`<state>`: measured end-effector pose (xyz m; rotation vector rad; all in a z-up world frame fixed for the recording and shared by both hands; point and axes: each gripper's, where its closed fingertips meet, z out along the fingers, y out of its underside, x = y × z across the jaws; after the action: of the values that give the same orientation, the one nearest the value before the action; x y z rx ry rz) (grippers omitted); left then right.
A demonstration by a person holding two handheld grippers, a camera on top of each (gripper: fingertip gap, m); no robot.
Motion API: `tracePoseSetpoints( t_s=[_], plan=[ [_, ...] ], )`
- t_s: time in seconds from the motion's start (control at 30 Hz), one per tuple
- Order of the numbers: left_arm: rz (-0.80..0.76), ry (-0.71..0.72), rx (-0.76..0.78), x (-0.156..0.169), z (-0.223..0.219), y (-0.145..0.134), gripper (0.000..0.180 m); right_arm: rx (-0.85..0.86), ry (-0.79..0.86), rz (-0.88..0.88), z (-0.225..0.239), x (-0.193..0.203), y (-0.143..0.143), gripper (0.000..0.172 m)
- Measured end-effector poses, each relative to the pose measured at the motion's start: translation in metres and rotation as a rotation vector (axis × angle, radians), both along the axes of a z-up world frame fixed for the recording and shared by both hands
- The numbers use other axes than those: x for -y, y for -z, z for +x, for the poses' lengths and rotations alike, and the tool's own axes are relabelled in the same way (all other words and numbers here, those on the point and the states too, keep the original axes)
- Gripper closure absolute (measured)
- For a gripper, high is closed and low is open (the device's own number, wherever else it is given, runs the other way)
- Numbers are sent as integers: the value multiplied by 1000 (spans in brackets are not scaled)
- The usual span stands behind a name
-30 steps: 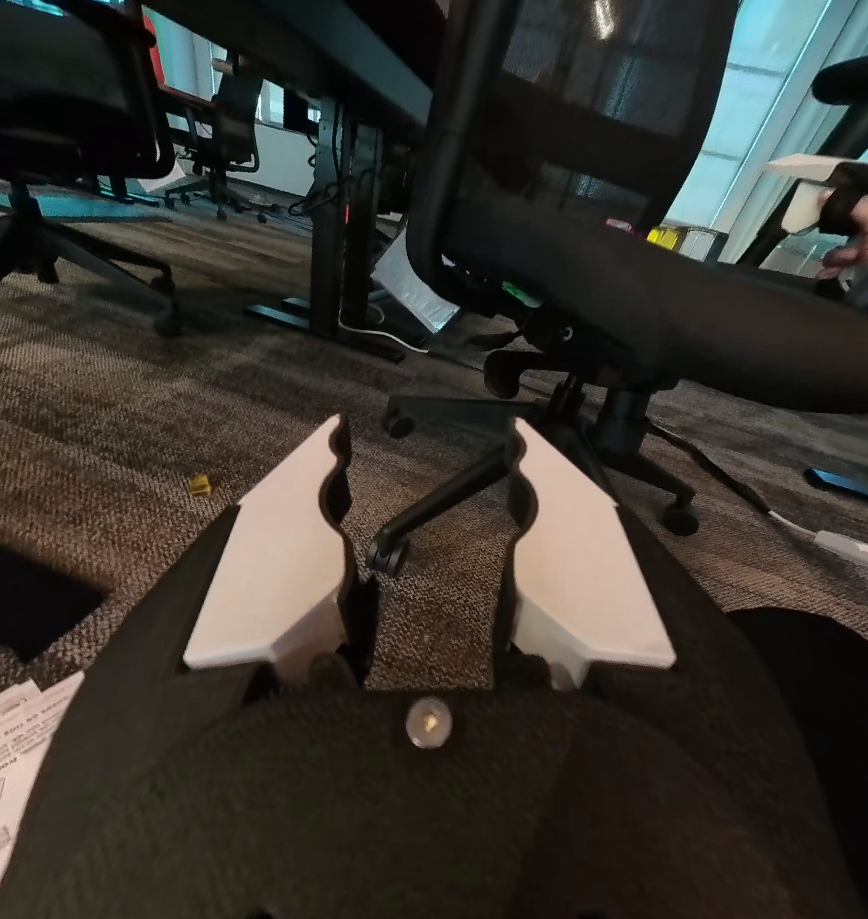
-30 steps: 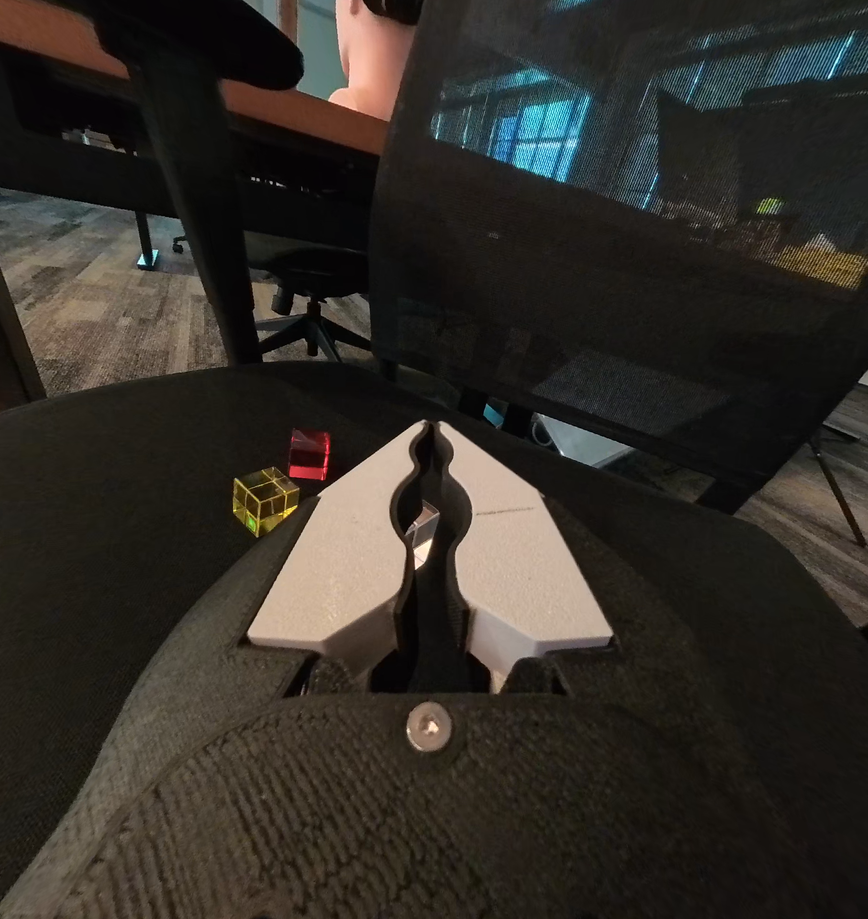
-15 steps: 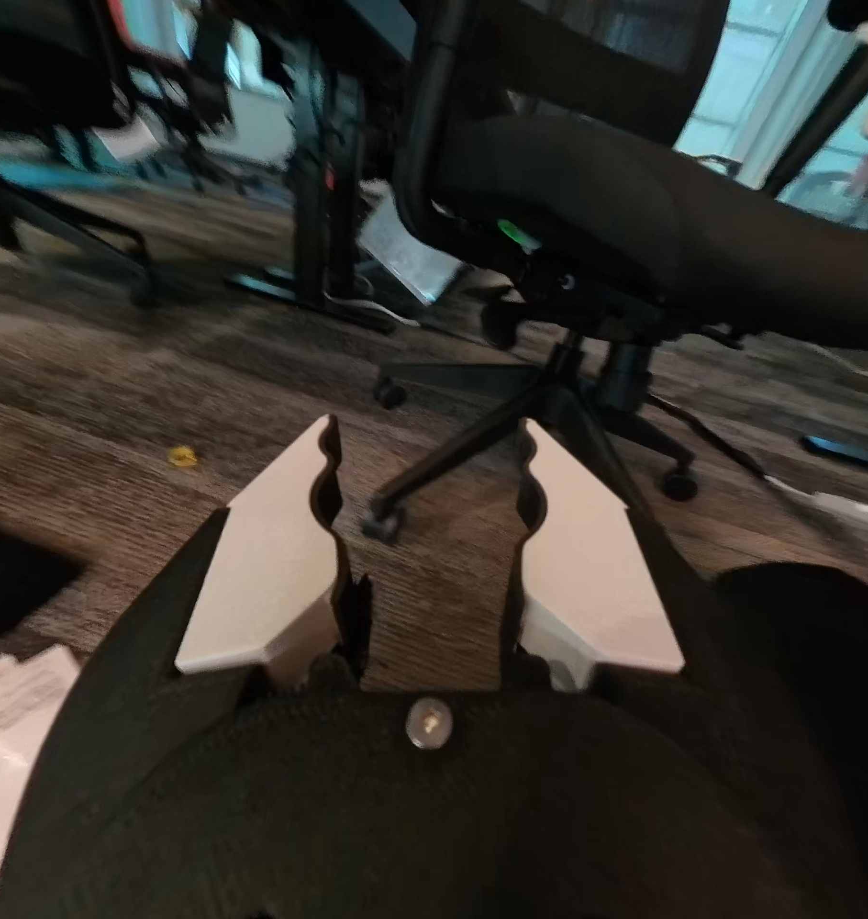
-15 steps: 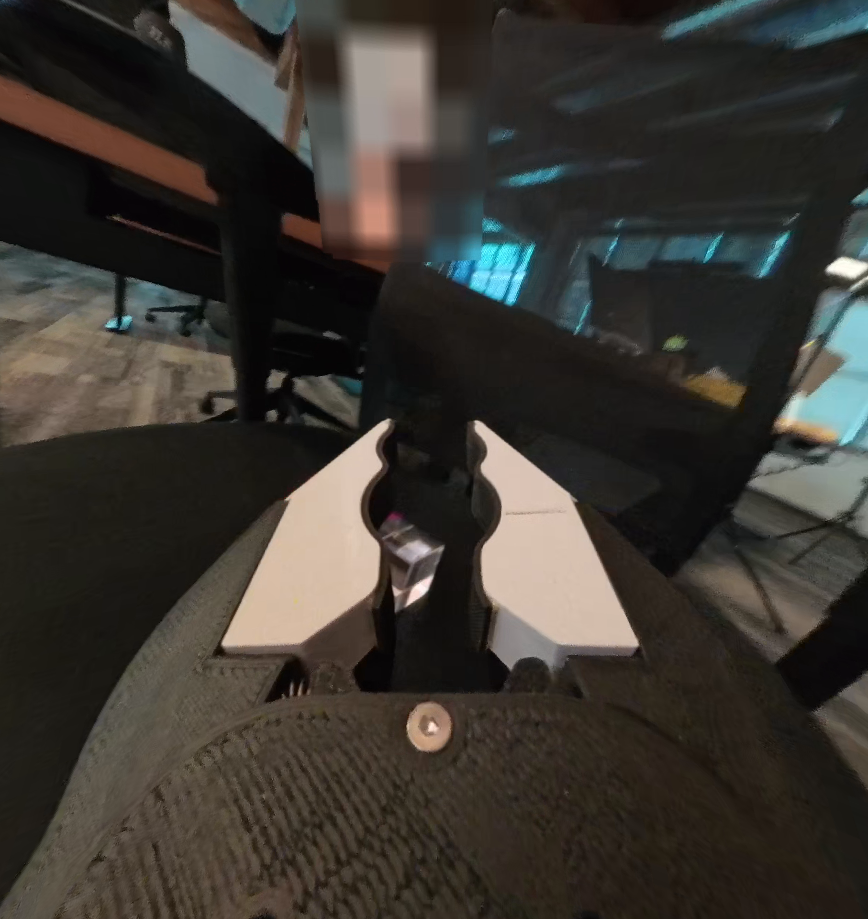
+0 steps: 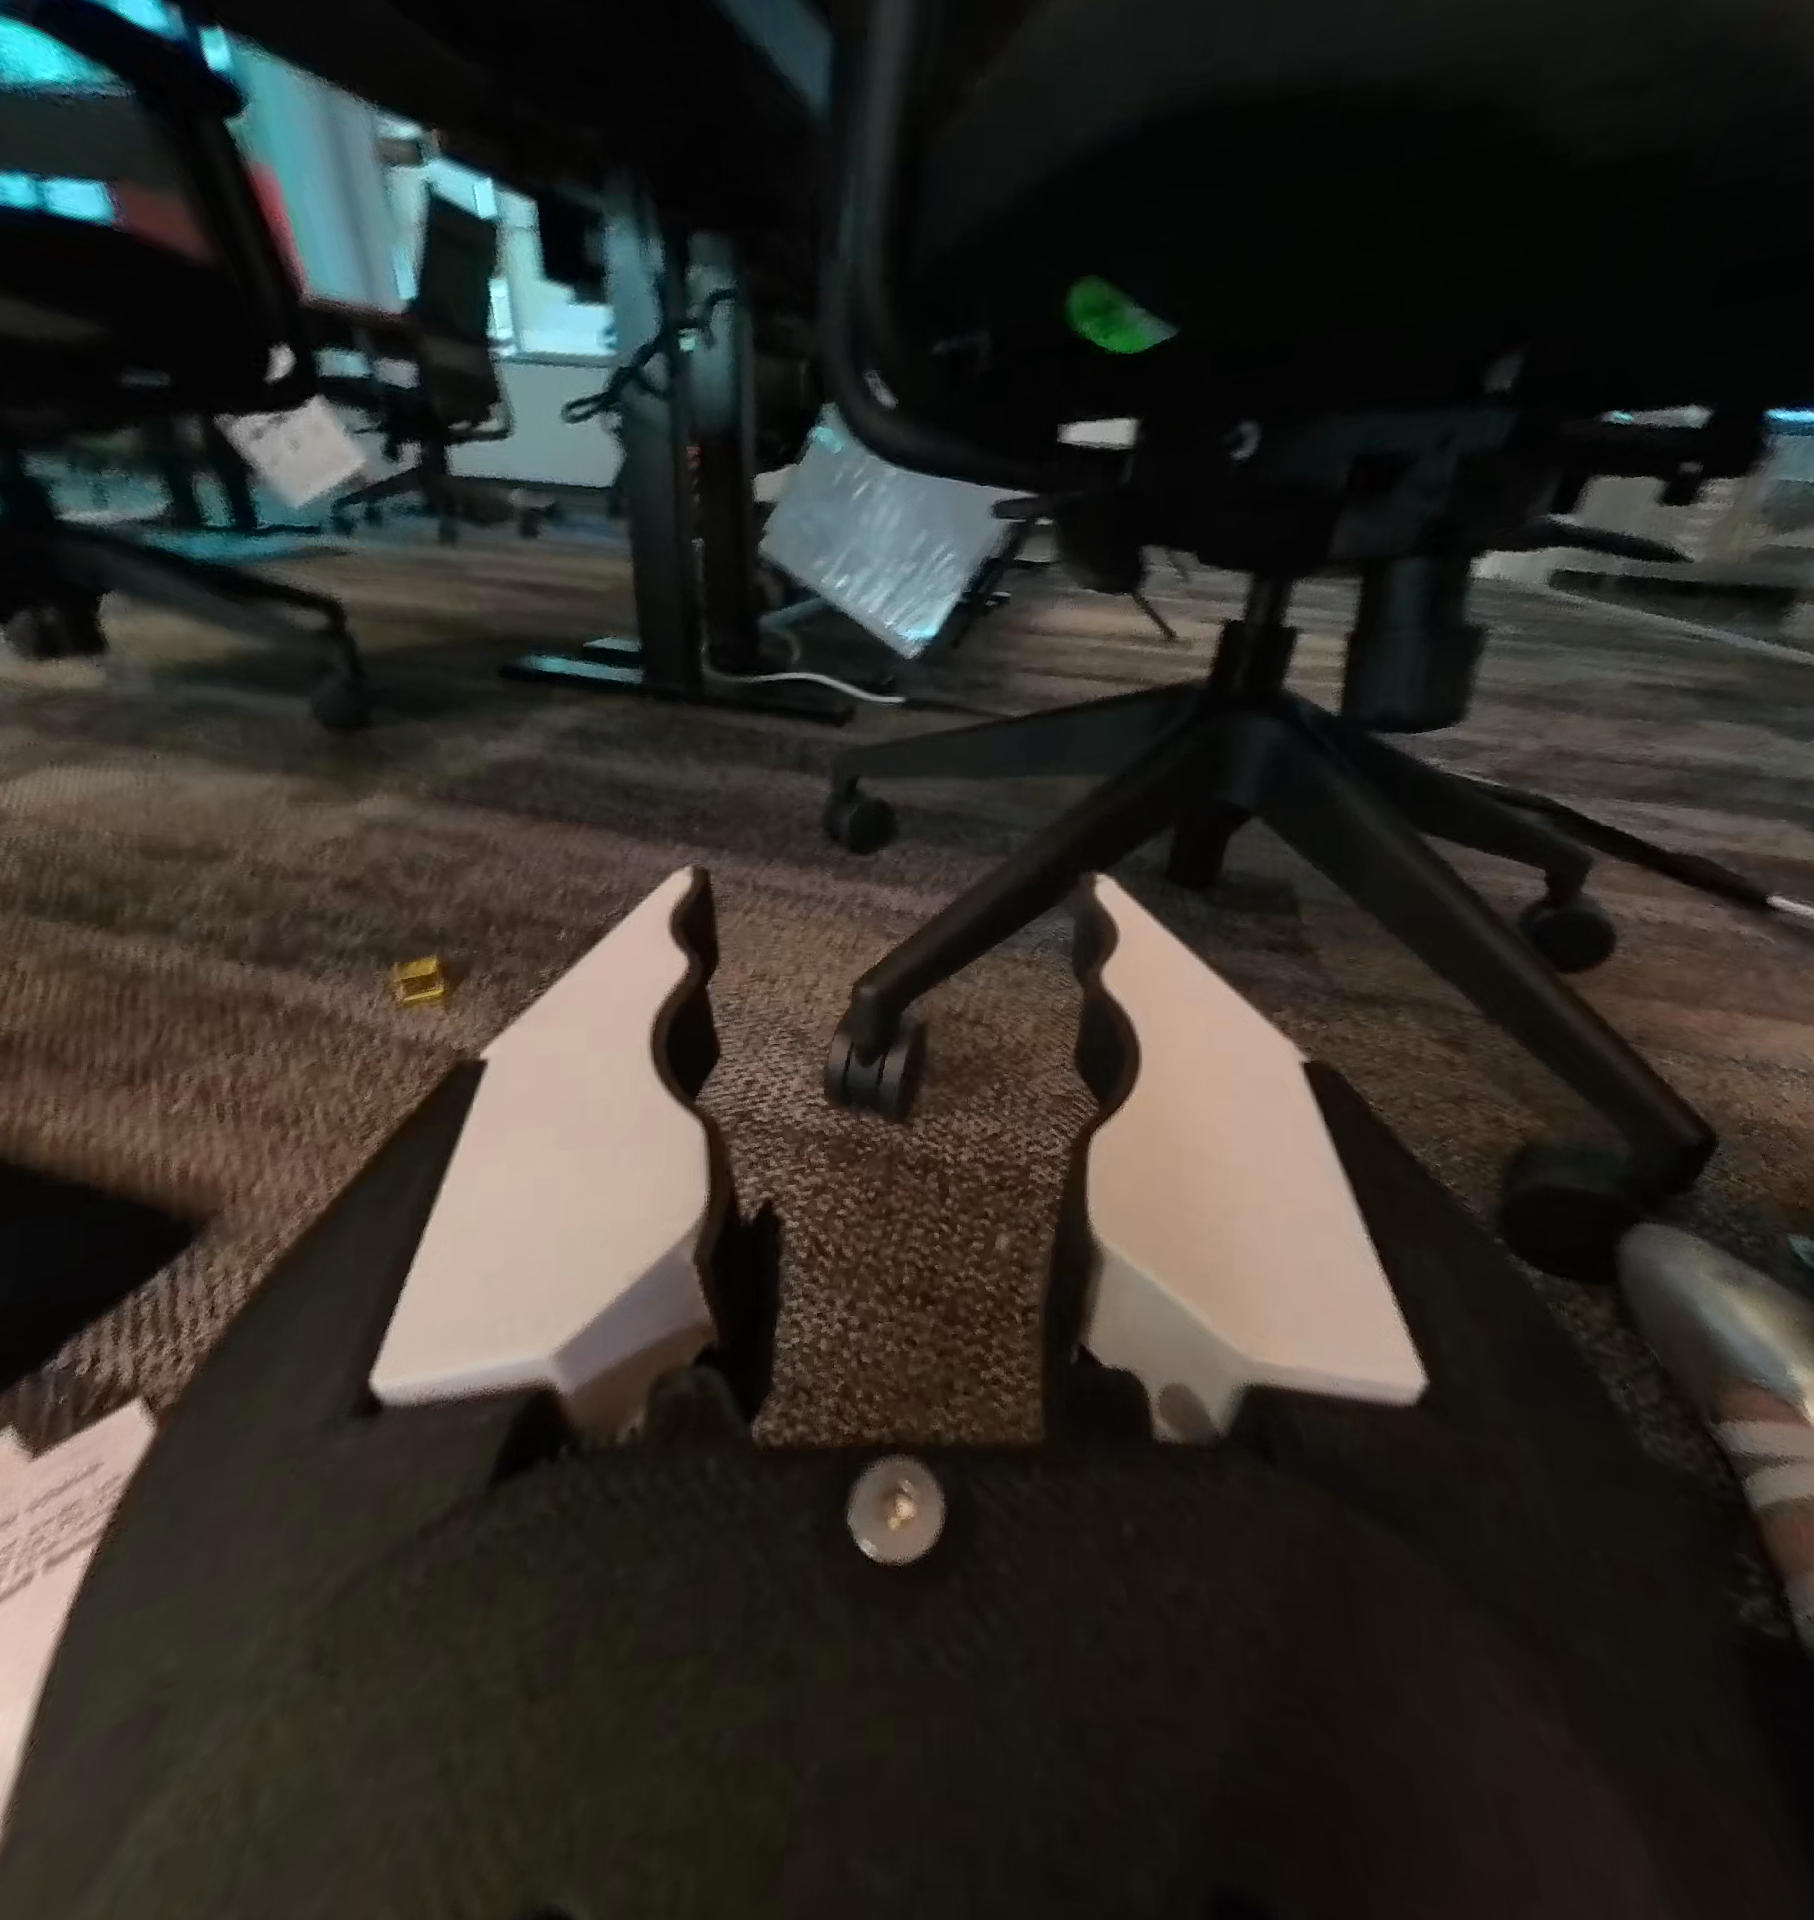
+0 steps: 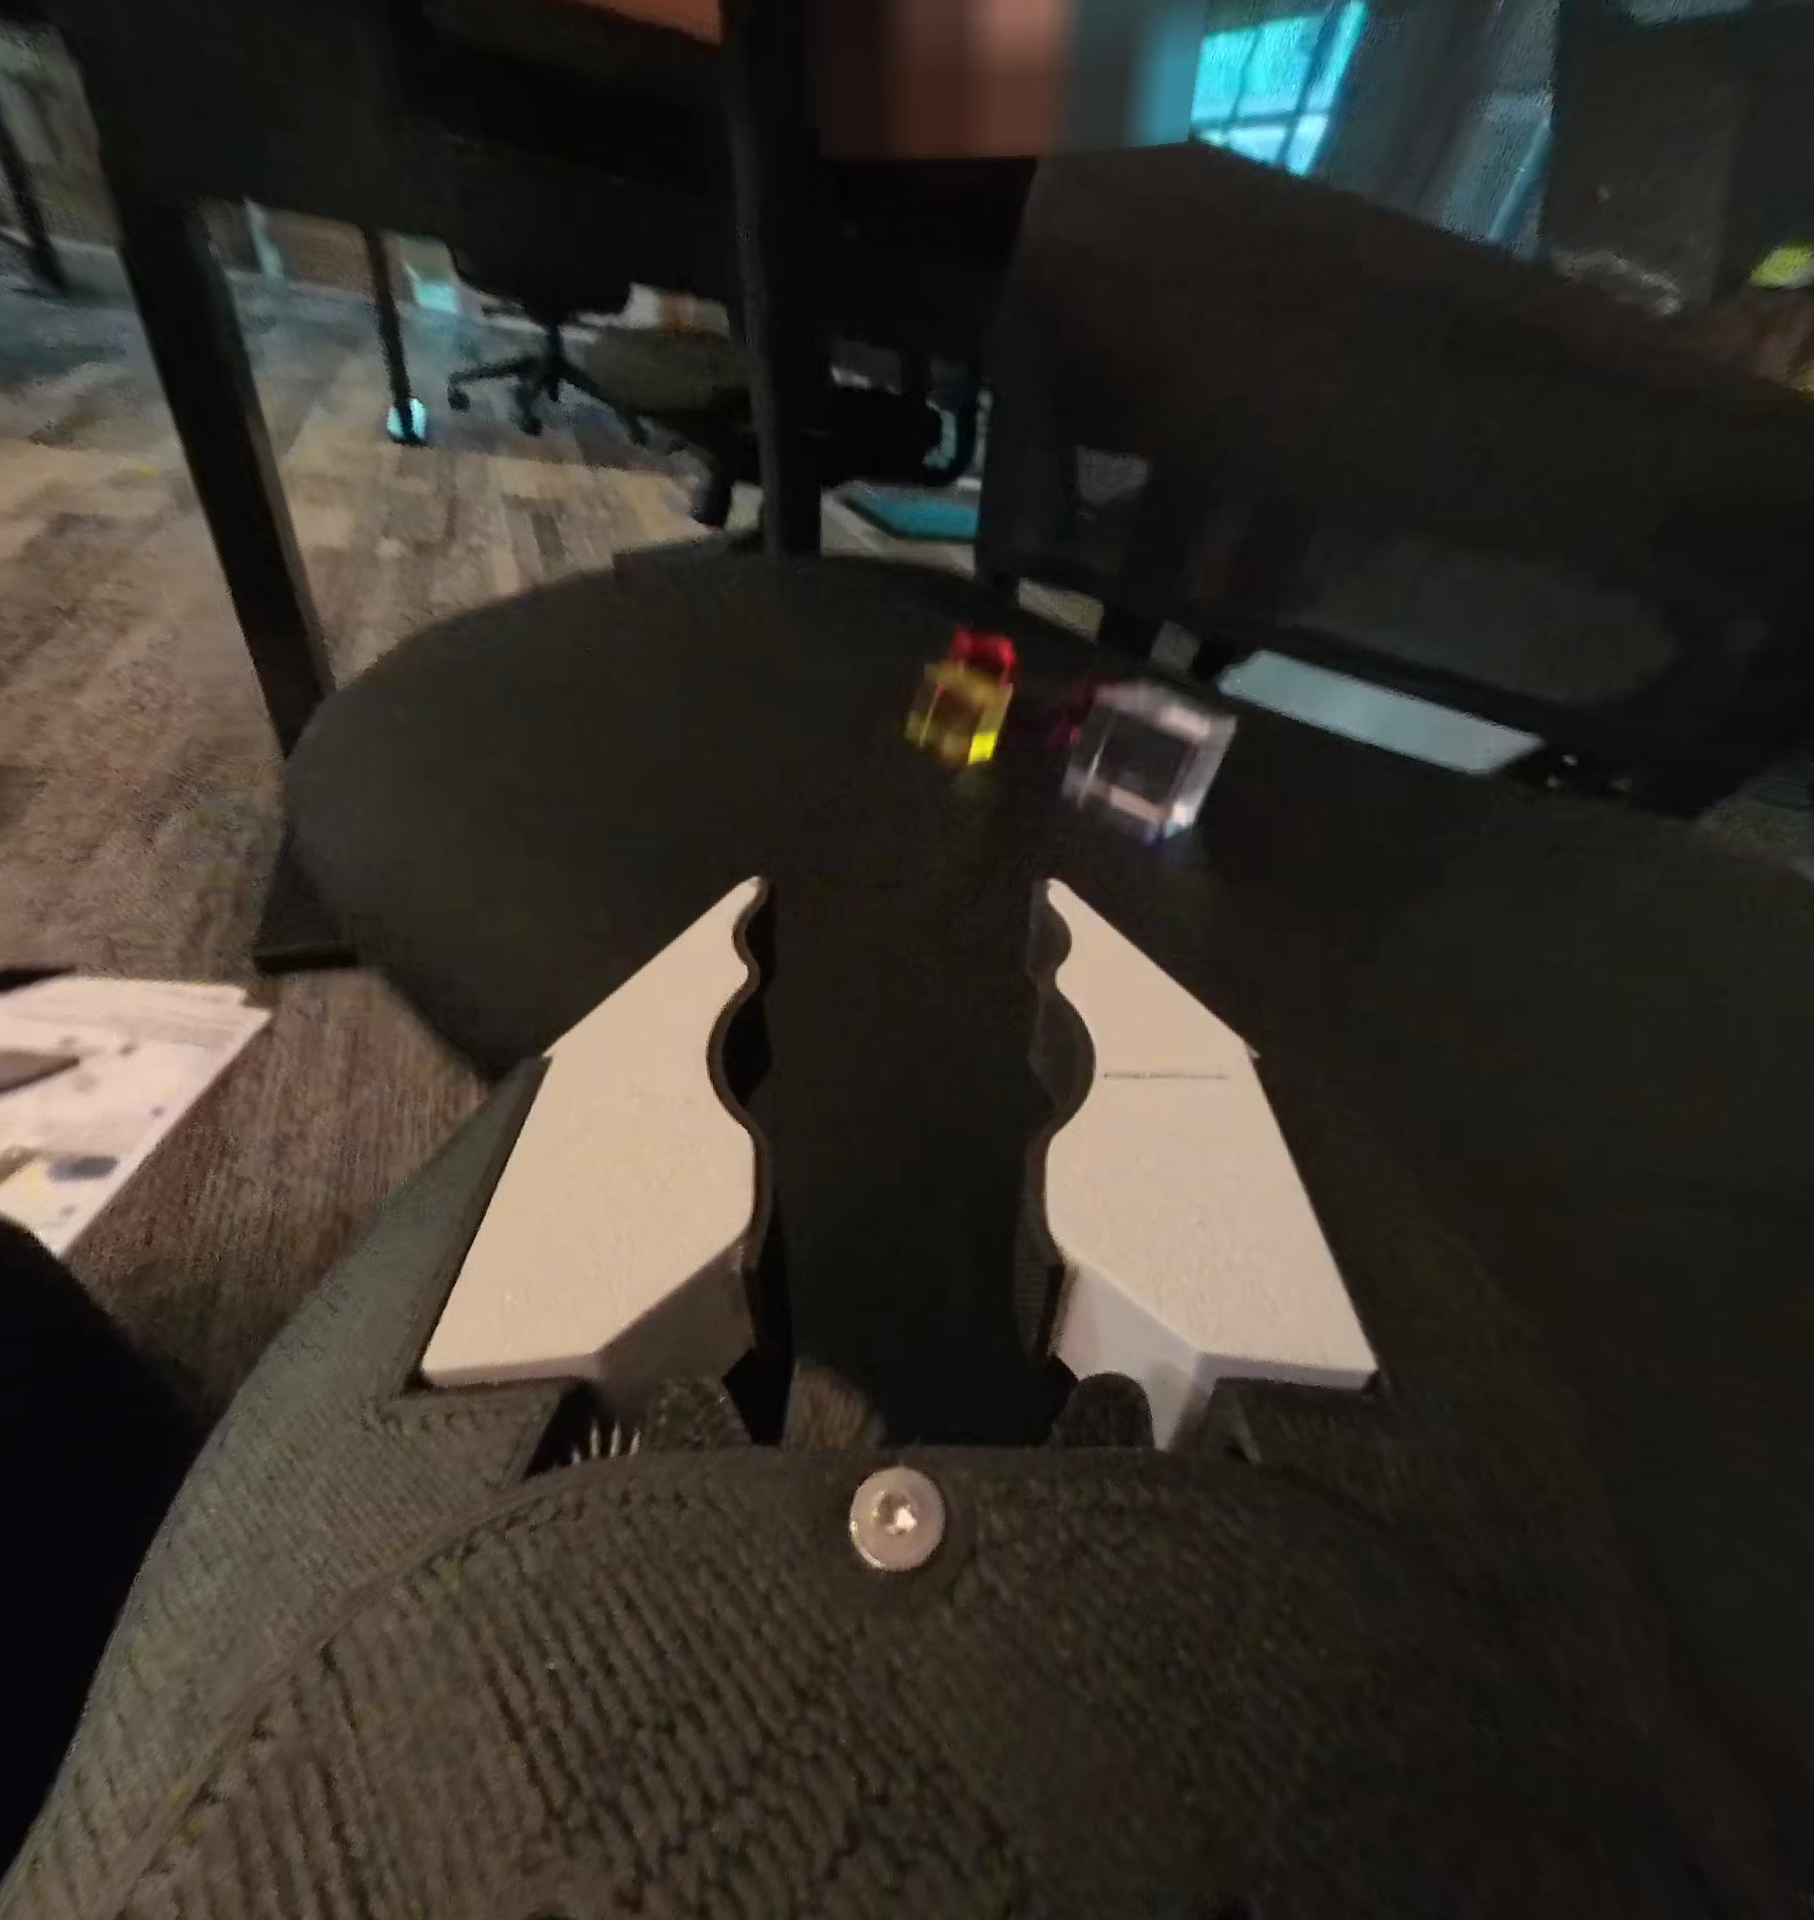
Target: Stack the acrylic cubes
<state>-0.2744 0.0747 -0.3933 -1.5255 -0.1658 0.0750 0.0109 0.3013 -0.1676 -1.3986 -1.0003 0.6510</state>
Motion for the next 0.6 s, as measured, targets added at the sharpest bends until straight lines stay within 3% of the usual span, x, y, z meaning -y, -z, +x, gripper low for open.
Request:
tracePoseSetpoints(
  t_s=[0.13,0.23,0.47,0.6],
  plan=[
    [-72,110,-78,-8,22,15,113,65,137,-16,63,50,49,126],
    [-91,179,-100,-11,39,16,113,75,236,-15,106,77,67,129],
    [-84,272,-123,-12,61,12,115,92,361,109,151,126,51,129],
    [-92,329,-12,-8,75,-8,112,75,401,102,166,143,46,130]
  ],
)
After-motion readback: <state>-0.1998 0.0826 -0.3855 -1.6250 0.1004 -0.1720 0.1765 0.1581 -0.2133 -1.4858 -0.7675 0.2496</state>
